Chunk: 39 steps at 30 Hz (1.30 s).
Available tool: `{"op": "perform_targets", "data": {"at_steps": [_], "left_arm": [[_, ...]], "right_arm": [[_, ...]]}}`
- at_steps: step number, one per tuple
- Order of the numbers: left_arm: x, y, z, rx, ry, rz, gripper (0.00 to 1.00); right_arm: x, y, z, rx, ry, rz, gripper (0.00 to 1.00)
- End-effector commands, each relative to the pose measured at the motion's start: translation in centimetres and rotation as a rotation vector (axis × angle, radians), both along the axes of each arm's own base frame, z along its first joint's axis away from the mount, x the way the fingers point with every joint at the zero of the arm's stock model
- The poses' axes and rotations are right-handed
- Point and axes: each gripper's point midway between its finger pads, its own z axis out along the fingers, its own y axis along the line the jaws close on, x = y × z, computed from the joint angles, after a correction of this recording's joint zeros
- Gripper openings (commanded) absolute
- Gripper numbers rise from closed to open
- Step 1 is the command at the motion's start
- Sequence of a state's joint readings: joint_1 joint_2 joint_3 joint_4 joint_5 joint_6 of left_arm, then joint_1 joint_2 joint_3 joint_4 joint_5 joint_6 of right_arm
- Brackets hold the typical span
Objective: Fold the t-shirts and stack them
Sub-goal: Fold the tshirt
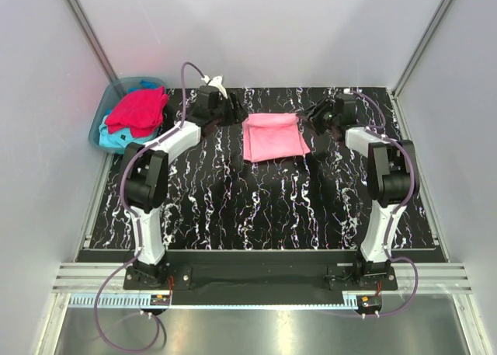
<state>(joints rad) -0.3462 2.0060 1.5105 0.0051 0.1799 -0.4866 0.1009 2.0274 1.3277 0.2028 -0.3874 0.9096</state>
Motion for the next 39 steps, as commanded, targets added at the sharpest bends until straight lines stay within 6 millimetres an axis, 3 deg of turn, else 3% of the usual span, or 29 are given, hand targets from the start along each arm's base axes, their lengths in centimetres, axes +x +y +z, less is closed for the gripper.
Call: {"op": "perform_targets", "data": {"at_steps": [1, 5, 6, 8, 9, 11, 15, 20, 23, 24, 25, 30, 32, 35, 36, 38, 39], "left_arm": [[-0.3, -0.1, 6.3, -0.078, -0.142, -0.004, 0.65], [-2.0, -0.2, 7.4, -0.101, -0.154, -0.01, 0.65], [-2.8, -0.2, 6.9, -0.102, -0.141, -0.012, 0.65], [-4.2, -0.8, 8.1, -0.113, -0.167, -0.023, 0.64], [-5.1, -0.9, 7.1, -0.114, -0.147, -0.02, 0.64], [-6.5, -1.6, 7.5, -0.128, -0.162, -0.033, 0.64], [-8.3, -2.1, 4.7, -0.123, -0.112, -0.046, 0.64], [-10.1, -1.8, 4.0, -0.128, -0.108, -0.049, 0.64], [-11.1, -1.6, 3.4, -0.121, -0.1, -0.046, 0.64], [-11.3, -1.5, 3.8, -0.129, -0.108, -0.042, 0.64], [-11.7, -1.8, 3.7, -0.131, -0.107, -0.047, 0.64], [-13.3, -2.1, 3.0, -0.131, -0.1, -0.045, 0.63], [-14.1, -2.3, 2.4, -0.126, -0.092, -0.048, 0.63], [-15.3, -2.5, 2.2, -0.137, -0.091, -0.057, 0.63], [-15.6, -2.5, 2.2, -0.137, -0.092, -0.06, 0.63], [-17.0, -2.9, 2.3, -0.136, -0.094, -0.08, 0.63], [-17.4, -2.9, 2.3, -0.131, -0.092, -0.081, 0.63]], "right_arm": [[0.0, -1.0, 4.8, -0.029, -0.13, -0.03, 0.54], [-1.2, -0.7, 6.3, 0.0, -0.152, -0.02, 0.54], [-1.6, -0.7, 6.4, 0.008, -0.152, -0.019, 0.54], [-2.6, -0.6, 6.1, 0.019, -0.146, -0.012, 0.54], [-3.0, -0.4, 6.0, 0.021, -0.145, -0.008, 0.54], [-4.0, -0.2, 4.9, 0.022, -0.125, -0.005, 0.52], [-4.7, 0.6, 3.0, 0.049, -0.095, 0.016, 0.52], [-3.6, 1.9, 1.8, 0.081, -0.077, 0.052, 0.52], [-2.5, 3.2, 1.8, 0.07, -0.071, 0.077, 0.52], [-1.8, 3.7, 2.6, 0.071, -0.09, 0.085, 0.52], [-1.7, 4.4, 1.9, 0.072, -0.07, 0.096, 0.52], [-0.2, 6.3, 2.1, 0.087, -0.074, 0.12, 0.52], [0.0, 7.0, 1.0, 0.086, -0.047, 0.132, 0.52], [1.1, 7.7, 0.6, 0.08, -0.056, 0.136, 0.52], [1.9, 7.8, 1.3, 0.083, -0.08, 0.134, 0.52], [2.8, 8.1, 0.3, 0.076, -0.077, 0.141, 0.52], [3.8, 8.0, 1.1, 0.073, -0.107, 0.136, 0.52]]}}
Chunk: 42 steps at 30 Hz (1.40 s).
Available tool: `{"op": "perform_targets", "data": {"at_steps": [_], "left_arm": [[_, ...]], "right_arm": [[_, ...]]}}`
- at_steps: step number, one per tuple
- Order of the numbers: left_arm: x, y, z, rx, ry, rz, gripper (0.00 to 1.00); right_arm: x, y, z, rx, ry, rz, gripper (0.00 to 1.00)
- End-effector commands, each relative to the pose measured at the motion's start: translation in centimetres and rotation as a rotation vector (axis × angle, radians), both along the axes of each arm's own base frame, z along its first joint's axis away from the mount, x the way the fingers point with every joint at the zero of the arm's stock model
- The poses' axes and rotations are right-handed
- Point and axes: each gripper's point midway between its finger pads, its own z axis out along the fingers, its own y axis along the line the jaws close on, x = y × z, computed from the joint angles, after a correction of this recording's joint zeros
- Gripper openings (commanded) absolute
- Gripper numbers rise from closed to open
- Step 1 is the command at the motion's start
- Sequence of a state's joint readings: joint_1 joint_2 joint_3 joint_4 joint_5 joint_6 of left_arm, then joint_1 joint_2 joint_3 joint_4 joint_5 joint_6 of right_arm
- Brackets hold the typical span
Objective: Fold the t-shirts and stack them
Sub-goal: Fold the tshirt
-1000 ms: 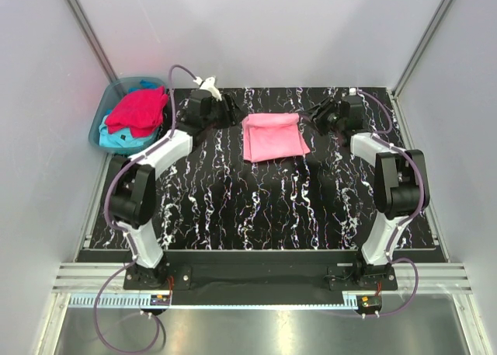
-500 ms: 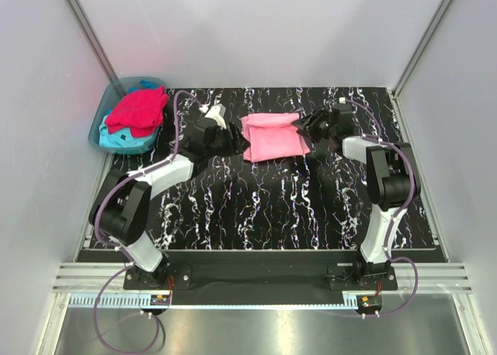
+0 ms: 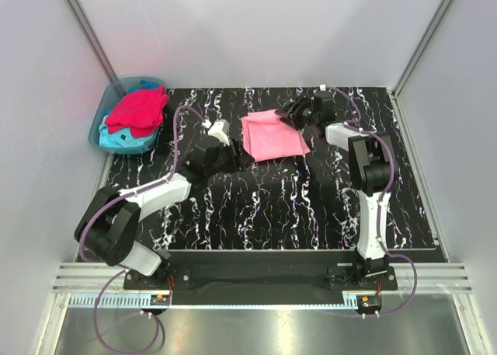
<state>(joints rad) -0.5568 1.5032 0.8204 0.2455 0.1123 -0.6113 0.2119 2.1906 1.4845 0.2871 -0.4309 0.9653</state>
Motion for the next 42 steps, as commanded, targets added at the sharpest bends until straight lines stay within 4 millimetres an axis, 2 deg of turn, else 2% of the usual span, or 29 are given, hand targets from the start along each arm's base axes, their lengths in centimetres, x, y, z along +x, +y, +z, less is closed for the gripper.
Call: {"op": "perform_targets", "data": {"at_steps": [1, 2, 4, 5, 6, 7, 9, 12, 16, 17, 18, 19, 20, 21, 22, 23, 24, 25, 26, 27, 29, 31, 33, 34, 35, 36, 38, 39, 42], "left_arm": [[-1.2, -0.6, 3.4, -0.048, -0.1, 0.003, 0.63], [-1.7, -0.7, 3.3, -0.039, -0.102, -0.005, 0.63], [-3.1, -0.7, 3.3, -0.014, -0.099, -0.012, 0.63], [-3.5, -0.8, 3.6, -0.016, -0.109, -0.016, 0.63], [-4.0, -0.7, 3.6, -0.013, -0.108, -0.02, 0.63], [-4.6, -0.8, 3.4, -0.011, -0.106, -0.029, 0.63], [-5.5, -0.9, 4.0, -0.014, -0.116, -0.044, 0.63], [-6.1, -0.7, 3.9, -0.001, -0.12, -0.039, 0.63], [-6.0, -0.4, 2.9, 0.025, -0.109, -0.022, 0.63], [-5.7, -0.1, 2.7, 0.043, -0.115, -0.006, 0.63], [-5.4, 0.1, 2.4, 0.058, -0.116, 0.005, 0.63], [-5.0, 0.2, 1.8, 0.076, -0.108, 0.017, 0.63], [-4.6, 0.3, 1.5, 0.089, -0.111, 0.024, 0.63], [-3.9, 0.4, 1.5, 0.081, -0.119, 0.036, 0.63], [-3.4, 0.5, 0.6, 0.088, -0.105, 0.037, 0.65], [-3.4, 0.2, 0.3, 0.057, -0.09, 0.016, 0.65], [-1.6, 0.8, 1.3, -0.007, -0.128, 0.048, 0.66], [-1.7, 1.3, 0.1, -0.043, -0.107, 0.036, 0.67], [-1.7, 1.1, -0.6, -0.118, -0.062, 0.013, 0.68], [0.1, 2.5, 0.3, -0.184, -0.109, 0.053, 0.68], [0.8, 3.1, -1.2, -0.237, -0.067, 0.058, 0.68], [2.8, 3.9, -0.3, -0.28, -0.104, 0.073, 0.68], [4.2, 4.2, -1.5, -0.303, -0.075, 0.073, 0.68], [5.2, 4.0, -1.0, -0.322, -0.082, 0.066, 0.67], [5.5, 3.6, -1.0, -0.347, -0.069, 0.041, 0.67], [6.1, 3.8, -2.2, -0.344, -0.042, 0.048, 0.66], [7.7, 3.4, -1.5, -0.342, -0.06, 0.036, 0.65], [8.1, 3.4, -2.2, -0.321, -0.029, 0.038, 0.65], [10.9, 3.2, -1.3, -0.273, -0.058, 0.024, 0.65]], "right_arm": [[2.4, 0.5, 0.7, -0.003, -0.057, 0.005, 0.52], [2.9, 0.4, 0.6, -0.002, -0.062, 0.006, 0.52], [5.1, -0.1, 2.0, 0.022, -0.101, -0.009, 0.52], [5.3, -0.6, 1.3, 0.023, -0.085, -0.017, 0.52], [6.1, -0.7, 2.4, 0.029, -0.112, -0.022, 0.52], [6.5, -1.0, 2.0, 0.027, -0.111, -0.025, 0.52], [7.6, -1.0, 3.4, 0.027, -0.139, -0.02, 0.52], [8.4, -0.9, 3.7, 0.026, -0.137, -0.008, 0.52], [7.2, -1.0, 5.0, 0.006, -0.148, -0.007, 0.52], [6.2, -1.5, 3.5, -0.016, -0.112, -0.012, 0.52], [5.7, -2.1, 5.4, -0.043, -0.149, -0.029, 0.52], [5.0, -2.7, 5.2, -0.059, -0.142, -0.042, 0.52], [3.5, -3.6, 3.1, -0.087, -0.091, -0.057, 0.53], [2.9, -4.3, 4.8, -0.108, -0.128, -0.078, 0.53], [2.2, -4.8, 4.6, -0.119, -0.125, -0.088, 0.54], [0.7, -5.5, 2.6, -0.137, -0.083, -0.093, 0.55], [0.3, -6.5, 3.9, -0.145, -0.118, -0.11, 0.55], [-0.3, -7.2, 3.6, -0.153, -0.114, -0.117, 0.56], [-1.4, -7.9, 2.2, -0.161, -0.082, -0.121, 0.57], [-1.6, -9.3, 2.9, -0.154, -0.098, -0.137, 0.57], [-2.5, -10.8, 1.7, -0.153, -0.075, -0.153, 0.58], [-2.5, -12.4, 1.7, -0.153, -0.075, -0.181, 0.6], [-2.4, -12.7, 1.1, -0.145, -0.065, -0.17, 0.63], [-2.4, -12.5, 0.9, -0.143, -0.06, -0.162, 0.63], [-1.9, -14.1, 0.8, -0.14, -0.057, -0.186, 0.64], [-1.9, -14.1, 0.1, -0.129, -0.039, -0.171, 0.65], [-1.6, -14.8, -0.3, -0.115, -0.031, -0.173, 0.66], [-1.6, -14.7, -1.1, -0.095, -0.014, -0.154, 0.66], [-1.3, -14.2, -2.1, -0.064, 0.0, -0.114, 0.66]]}}
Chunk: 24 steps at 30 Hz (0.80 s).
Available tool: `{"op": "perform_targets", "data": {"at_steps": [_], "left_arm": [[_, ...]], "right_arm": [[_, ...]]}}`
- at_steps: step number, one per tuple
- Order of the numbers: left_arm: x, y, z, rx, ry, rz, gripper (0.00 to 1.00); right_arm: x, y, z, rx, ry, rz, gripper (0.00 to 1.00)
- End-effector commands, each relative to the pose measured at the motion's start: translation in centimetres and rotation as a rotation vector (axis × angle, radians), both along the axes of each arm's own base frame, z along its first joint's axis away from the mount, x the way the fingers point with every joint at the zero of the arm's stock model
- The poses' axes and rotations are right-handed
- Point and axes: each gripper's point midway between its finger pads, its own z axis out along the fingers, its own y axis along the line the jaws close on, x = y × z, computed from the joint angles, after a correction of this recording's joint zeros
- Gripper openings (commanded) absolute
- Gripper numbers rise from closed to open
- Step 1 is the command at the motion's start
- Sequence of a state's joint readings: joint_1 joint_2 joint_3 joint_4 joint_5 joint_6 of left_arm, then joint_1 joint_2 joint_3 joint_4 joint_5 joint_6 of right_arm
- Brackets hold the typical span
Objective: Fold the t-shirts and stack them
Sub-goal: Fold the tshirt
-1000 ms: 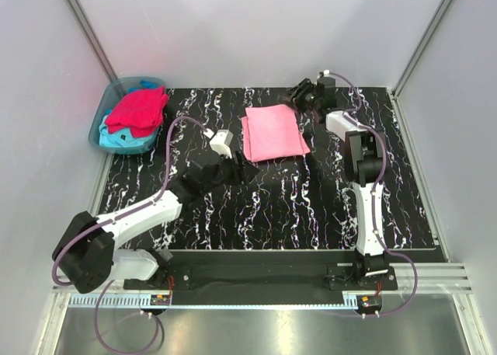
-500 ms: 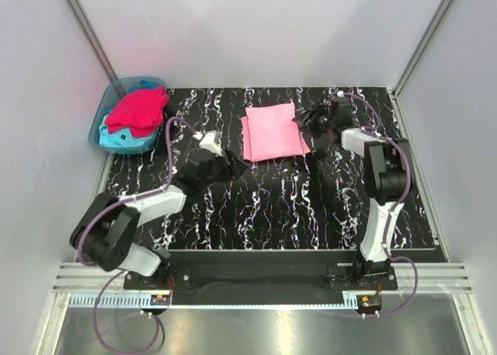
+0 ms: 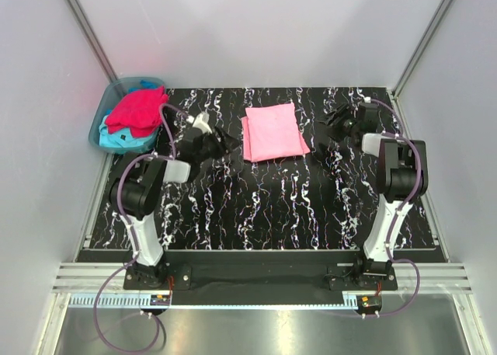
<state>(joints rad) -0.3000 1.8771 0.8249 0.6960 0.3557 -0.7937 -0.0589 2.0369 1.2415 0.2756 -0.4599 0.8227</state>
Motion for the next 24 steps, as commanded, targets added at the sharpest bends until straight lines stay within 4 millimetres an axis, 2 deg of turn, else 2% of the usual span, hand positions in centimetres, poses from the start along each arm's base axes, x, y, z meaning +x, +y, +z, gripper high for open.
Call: {"op": "perform_targets", "data": {"at_steps": [1, 3, 4, 5, 6, 7, 8, 10, 11, 16, 18, 19, 20, 21, 22, 24], "left_arm": [[3.5, -0.9, 3.8, -0.007, -0.126, -0.059, 0.65], [4.3, -0.6, 3.4, 0.009, -0.111, -0.072, 0.65], [5.3, -0.8, 4.1, 0.004, -0.127, -0.078, 0.65], [5.6, -0.5, 3.0, 0.012, -0.1, -0.086, 0.65], [6.4, -0.6, 3.3, 0.015, -0.11, -0.09, 0.65], [6.7, -0.6, 3.0, 0.019, -0.102, -0.093, 0.65], [6.8, -0.5, 1.8, 0.029, -0.074, -0.103, 0.65], [7.3, -0.6, 1.6, 0.028, -0.07, -0.109, 0.65], [7.2, -0.7, 0.9, 0.025, -0.053, -0.114, 0.65], [6.4, -0.9, 0.9, -0.026, -0.038, -0.11, 0.64], [5.7, -0.8, 1.7, -0.038, -0.054, -0.106, 0.64], [5.4, -0.8, 2.0, -0.043, -0.058, -0.107, 0.64], [5.2, -0.7, 2.5, -0.045, -0.065, -0.104, 0.64], [4.7, -0.5, 2.3, -0.041, -0.057, -0.102, 0.64], [4.6, -0.4, 3.4, -0.042, -0.08, -0.1, 0.64], [4.4, -0.4, 3.8, -0.032, -0.085, -0.107, 0.64]], "right_arm": [[0.9, 1.2, -0.3, 0.047, -0.027, 0.081, 0.66], [1.1, 1.7, -1.1, 0.08, -0.019, 0.105, 0.66], [1.2, 1.8, -1.4, 0.092, -0.014, 0.113, 0.66], [1.2, 2.2, -1.9, 0.117, -0.006, 0.129, 0.66], [1.2, 2.4, -2.2, 0.132, -0.001, 0.135, 0.66], [1.2, 2.5, -2.4, 0.143, 0.0, 0.14, 0.66], [1.3, 2.7, -2.5, 0.155, -0.005, 0.147, 0.66], [0.9, 3.5, -3.2, 0.186, 0.014, 0.169, 0.67], [0.8, 3.9, -3.3, 0.191, 0.012, 0.178, 0.67], [0.3, 6.5, -3.8, 0.216, 0.024, 0.246, 0.67], [0.2, 6.7, -3.9, 0.23, 0.026, 0.256, 0.67], [-0.2, 8.2, -3.7, 0.236, 0.025, 0.284, 0.67], [-0.3, 8.8, -3.6, 0.238, 0.02, 0.296, 0.68], [-0.5, 9.1, -3.5, 0.242, 0.021, 0.307, 0.68], [-0.6, 9.4, -3.4, 0.243, 0.02, 0.316, 0.67], [-1.0, 10.3, -3.4, 0.249, 0.019, 0.335, 0.68]]}}
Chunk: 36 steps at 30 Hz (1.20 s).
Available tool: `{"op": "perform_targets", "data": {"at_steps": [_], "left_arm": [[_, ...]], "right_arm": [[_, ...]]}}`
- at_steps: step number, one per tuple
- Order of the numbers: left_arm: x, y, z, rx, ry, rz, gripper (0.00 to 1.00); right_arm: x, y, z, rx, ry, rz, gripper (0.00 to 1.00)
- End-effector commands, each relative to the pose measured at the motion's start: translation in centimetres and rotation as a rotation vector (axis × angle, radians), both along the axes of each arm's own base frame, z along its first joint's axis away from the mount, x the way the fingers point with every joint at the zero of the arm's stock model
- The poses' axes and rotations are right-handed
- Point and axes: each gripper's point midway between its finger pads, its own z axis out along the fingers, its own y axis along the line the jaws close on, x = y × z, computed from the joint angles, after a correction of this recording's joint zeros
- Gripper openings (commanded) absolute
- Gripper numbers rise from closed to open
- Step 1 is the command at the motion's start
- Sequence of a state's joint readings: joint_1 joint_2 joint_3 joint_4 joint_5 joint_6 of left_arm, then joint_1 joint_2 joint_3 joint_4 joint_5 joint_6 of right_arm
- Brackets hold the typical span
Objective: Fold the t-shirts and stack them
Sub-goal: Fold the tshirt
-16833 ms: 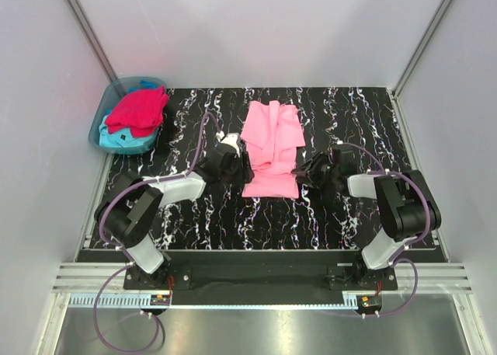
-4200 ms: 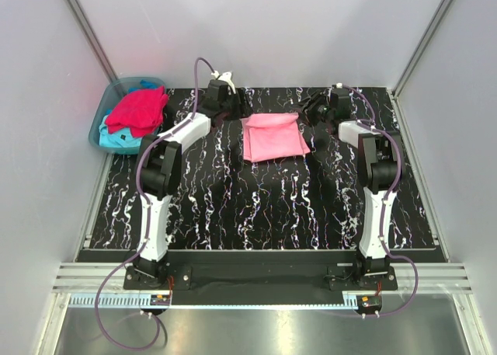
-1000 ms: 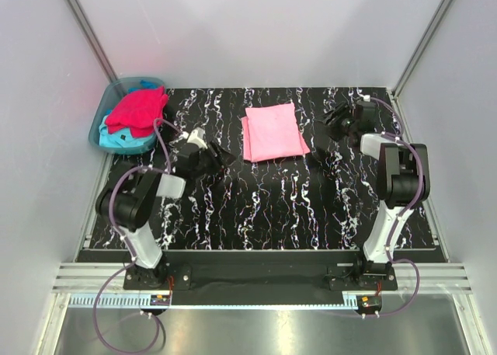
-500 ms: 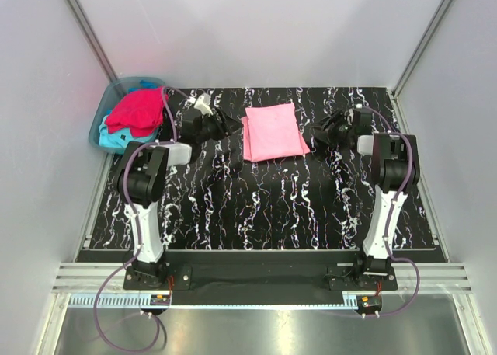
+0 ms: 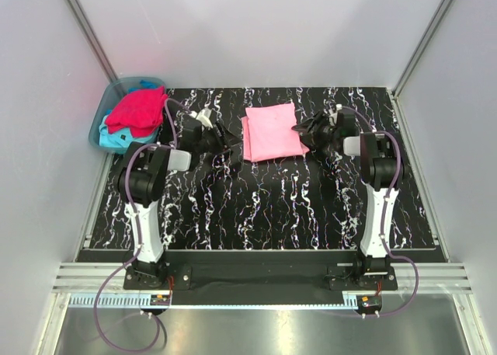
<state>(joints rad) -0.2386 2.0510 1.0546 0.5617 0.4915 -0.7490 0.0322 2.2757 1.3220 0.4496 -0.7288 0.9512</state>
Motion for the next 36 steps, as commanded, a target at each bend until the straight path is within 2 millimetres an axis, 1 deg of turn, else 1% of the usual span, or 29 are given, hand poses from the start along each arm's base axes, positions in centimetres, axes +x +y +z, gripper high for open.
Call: {"op": "perform_targets", "data": {"at_steps": [1, 2, 4, 9, 10, 11, 12, 13, 15, 16, 17, 19, 20, 21, 22, 23, 24, 25, 27, 28, 31, 36], "left_arm": [[0.6, -0.5, 5.6, -0.027, -0.149, -0.035, 0.64], [0.8, -0.5, 5.5, -0.018, -0.145, -0.035, 0.64], [0.9, -0.6, 4.2, -0.009, -0.123, -0.044, 0.65], [1.5, -1.2, 3.7, -0.056, -0.129, -0.055, 0.64], [1.6, -1.3, 3.2, -0.051, -0.113, -0.062, 0.64], [2.1, -1.4, 3.0, -0.046, -0.11, -0.065, 0.64], [2.3, -1.4, 2.6, -0.036, -0.099, -0.067, 0.64], [2.3, -1.2, 1.7, -0.003, -0.074, -0.067, 0.64], [3.0, -1.1, 0.9, 0.048, -0.068, -0.078, 0.64], [2.5, -1.1, -0.3, 0.071, -0.006, -0.094, 0.64], [3.5, -1.4, 0.4, 0.084, -0.021, -0.102, 0.64], [3.5, -1.3, -0.8, 0.113, 0.019, -0.116, 0.64], [4.2, -1.5, -0.1, 0.114, 0.005, -0.117, 0.64], [4.2, -1.6, -0.7, 0.122, 0.019, -0.123, 0.64], [4.3, -1.7, -0.7, 0.122, 0.022, -0.132, 0.64], [4.6, -2.2, -0.2, 0.117, 0.012, -0.141, 0.64], [4.8, -2.4, -0.3, 0.116, 0.014, -0.147, 0.64], [4.6, -2.8, -0.8, 0.11, 0.032, -0.16, 0.64], [4.8, -3.6, -0.5, 0.096, 0.03, -0.171, 0.64], [4.6, -4.2, -0.9, 0.094, 0.036, -0.183, 0.64], [4.2, -5.6, -0.7, 0.079, 0.028, -0.203, 0.64], [3.5, -6.4, -0.5, 0.043, 0.023, -0.207, 0.64]], "right_arm": [[-0.4, 2.2, 0.9, 0.036, -0.035, 0.066, 0.68], [-0.5, 2.3, 1.3, 0.048, -0.041, 0.067, 0.68], [-0.9, 2.4, 1.1, 0.052, -0.033, 0.07, 0.68], [-1.3, 2.4, 1.2, 0.042, -0.037, 0.08, 0.68], [-1.2, 2.4, 1.2, 0.042, -0.039, 0.08, 0.68], [-1.3, 2.4, 1.1, 0.045, -0.035, 0.082, 0.68], [-1.2, 2.4, 1.2, 0.048, -0.037, 0.082, 0.68], [-1.2, 2.4, 1.3, 0.051, -0.044, 0.083, 0.68], [-1.1, 2.5, 1.6, 0.056, -0.048, 0.084, 0.68], [-1.1, 2.5, 1.8, 0.058, -0.054, 0.085, 0.68], [-1.1, 2.5, 2.0, 0.062, -0.057, 0.083, 0.68], [-1.0, 2.5, 2.4, 0.073, -0.07, 0.082, 0.68], [-1.1, 2.6, 2.6, 0.081, -0.07, 0.085, 0.68], [-1.1, 2.6, 2.7, 0.082, -0.072, 0.084, 0.68], [-1.0, 2.7, 3.0, 0.085, -0.08, 0.087, 0.68], [-1.0, 2.7, 2.9, 0.089, -0.076, 0.089, 0.68], [-1.0, 2.7, 2.9, 0.092, -0.077, 0.089, 0.68], [-0.9, 2.8, 2.9, 0.093, -0.081, 0.092, 0.68], [-0.9, 2.8, 2.6, 0.101, -0.072, 0.093, 0.68], [-0.9, 2.9, 2.6, 0.106, -0.078, 0.096, 0.68], [-0.9, 3.0, 2.0, 0.115, -0.063, 0.098, 0.68], [-1.0, 3.1, 1.7, 0.118, -0.058, 0.1, 0.68]]}}
